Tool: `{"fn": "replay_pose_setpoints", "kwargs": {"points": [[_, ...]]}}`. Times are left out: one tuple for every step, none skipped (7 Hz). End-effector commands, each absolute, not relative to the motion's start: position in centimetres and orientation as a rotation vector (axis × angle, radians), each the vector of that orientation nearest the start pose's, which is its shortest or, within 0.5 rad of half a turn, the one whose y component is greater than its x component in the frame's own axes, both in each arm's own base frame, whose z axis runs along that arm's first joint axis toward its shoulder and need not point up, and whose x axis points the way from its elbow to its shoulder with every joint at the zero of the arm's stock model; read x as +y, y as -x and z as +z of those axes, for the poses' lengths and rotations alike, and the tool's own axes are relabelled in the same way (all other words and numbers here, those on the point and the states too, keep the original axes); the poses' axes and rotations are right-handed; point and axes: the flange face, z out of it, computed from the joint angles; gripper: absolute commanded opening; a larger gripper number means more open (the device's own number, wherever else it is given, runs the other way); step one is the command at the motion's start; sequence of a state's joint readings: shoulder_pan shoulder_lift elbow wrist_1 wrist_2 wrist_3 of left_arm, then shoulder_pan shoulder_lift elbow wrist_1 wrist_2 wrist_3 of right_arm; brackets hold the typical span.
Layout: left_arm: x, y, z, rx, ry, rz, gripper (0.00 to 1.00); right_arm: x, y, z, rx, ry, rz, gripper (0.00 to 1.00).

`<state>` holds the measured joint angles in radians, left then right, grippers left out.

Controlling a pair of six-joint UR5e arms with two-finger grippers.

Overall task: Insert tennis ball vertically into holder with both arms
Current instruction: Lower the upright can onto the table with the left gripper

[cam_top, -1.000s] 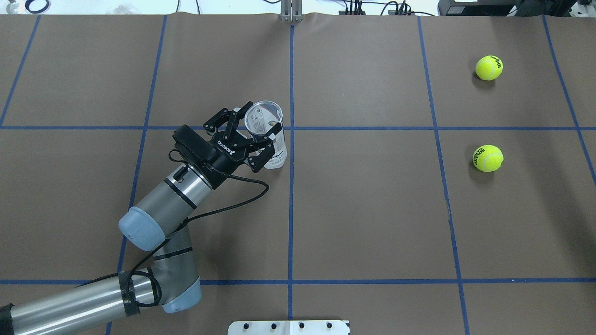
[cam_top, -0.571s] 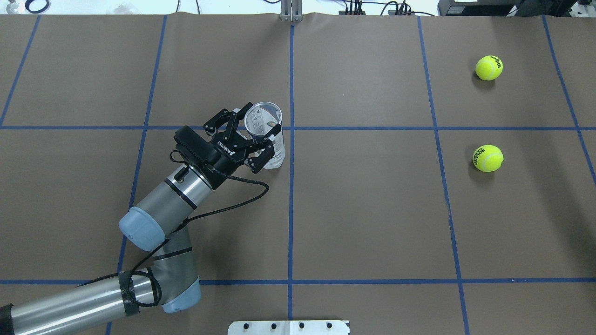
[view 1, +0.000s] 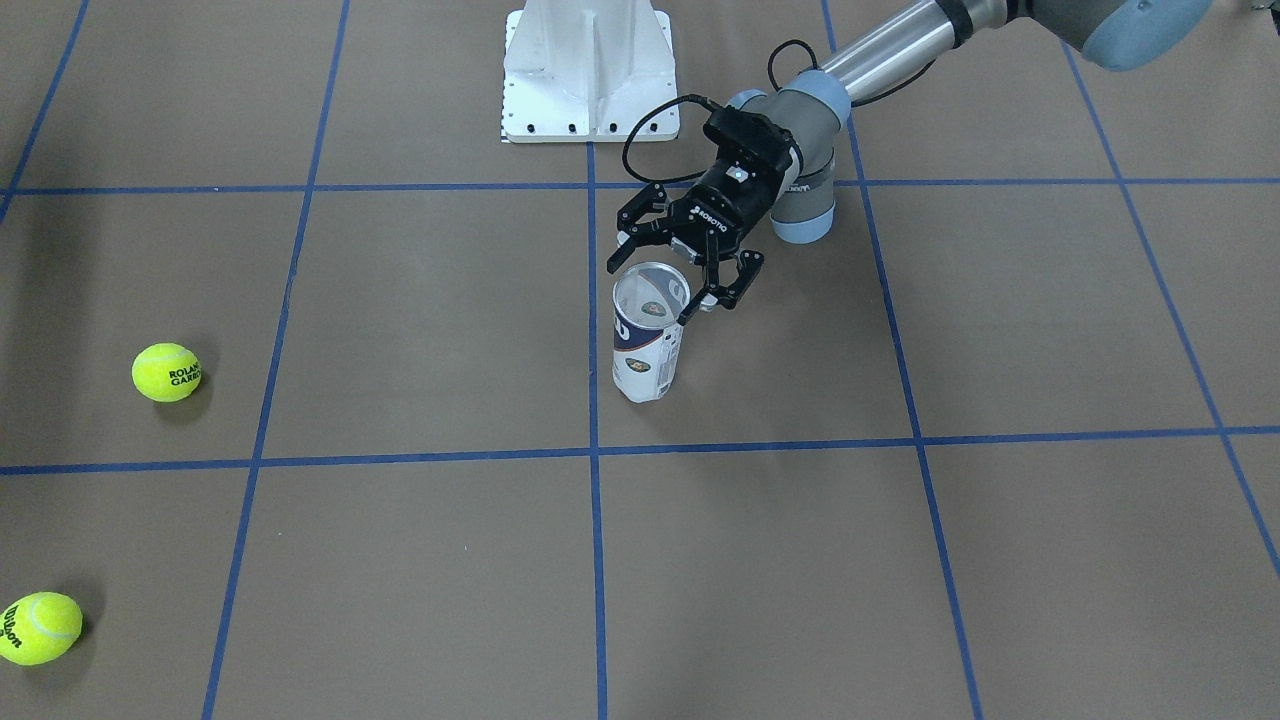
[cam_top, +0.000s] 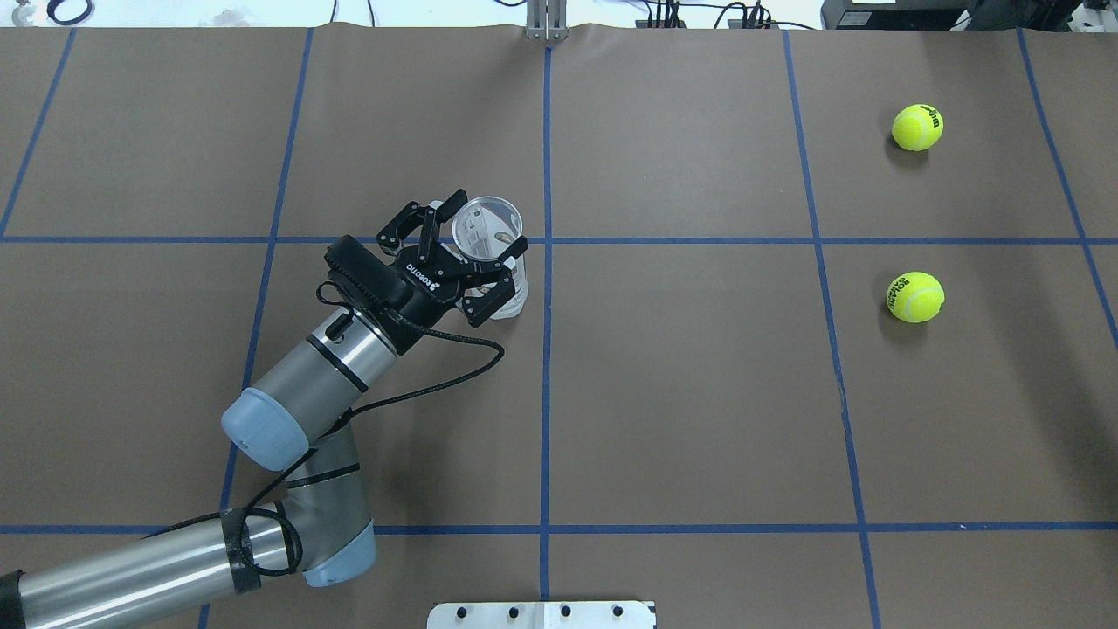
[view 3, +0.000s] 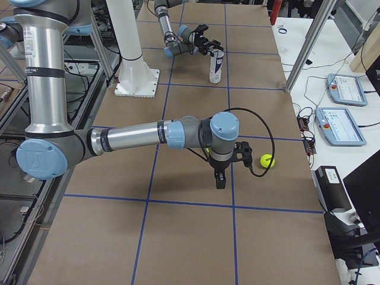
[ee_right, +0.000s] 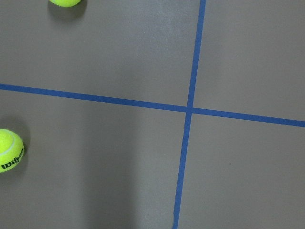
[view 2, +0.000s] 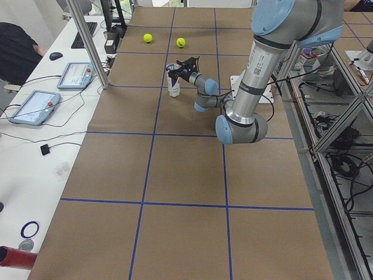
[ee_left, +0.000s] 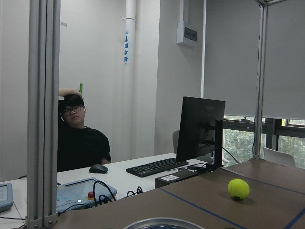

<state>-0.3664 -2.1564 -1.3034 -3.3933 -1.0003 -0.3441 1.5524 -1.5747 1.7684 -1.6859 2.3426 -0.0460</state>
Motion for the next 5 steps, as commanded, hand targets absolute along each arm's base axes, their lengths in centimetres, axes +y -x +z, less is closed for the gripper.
{"fn": "replay_pose_setpoints", "kwargs": {"points": [[-39.8, -51.5, 26.4, 1.181, -1.671, -0.080, 0.98, -48.9, -5.5, 57.5, -0.773, -0.085, -0.091, 0.99], [-39.8, -51.5, 26.2, 1.185, -1.671, -0.083, 0.99, -48.9, -5.5, 57.6, -0.772, -0.084, -0.091, 0.99], [-39.6, -50.7, 24.8, 1.212, -1.686, -0.100, 0.99, -48.9, -5.5, 57.6, -0.769, -0.084, -0.091, 0.99], [-39.7, -49.5, 23.0, 1.219, -1.699, -0.110, 0.99, -49.0, -5.5, 57.6, -0.769, -0.085, -0.091, 0.99], [-40.9, -47.8, 20.2, 1.132, -1.700, -0.081, 0.99, -48.9, -5.5, 57.6, -0.770, -0.084, -0.088, 0.99]]}}
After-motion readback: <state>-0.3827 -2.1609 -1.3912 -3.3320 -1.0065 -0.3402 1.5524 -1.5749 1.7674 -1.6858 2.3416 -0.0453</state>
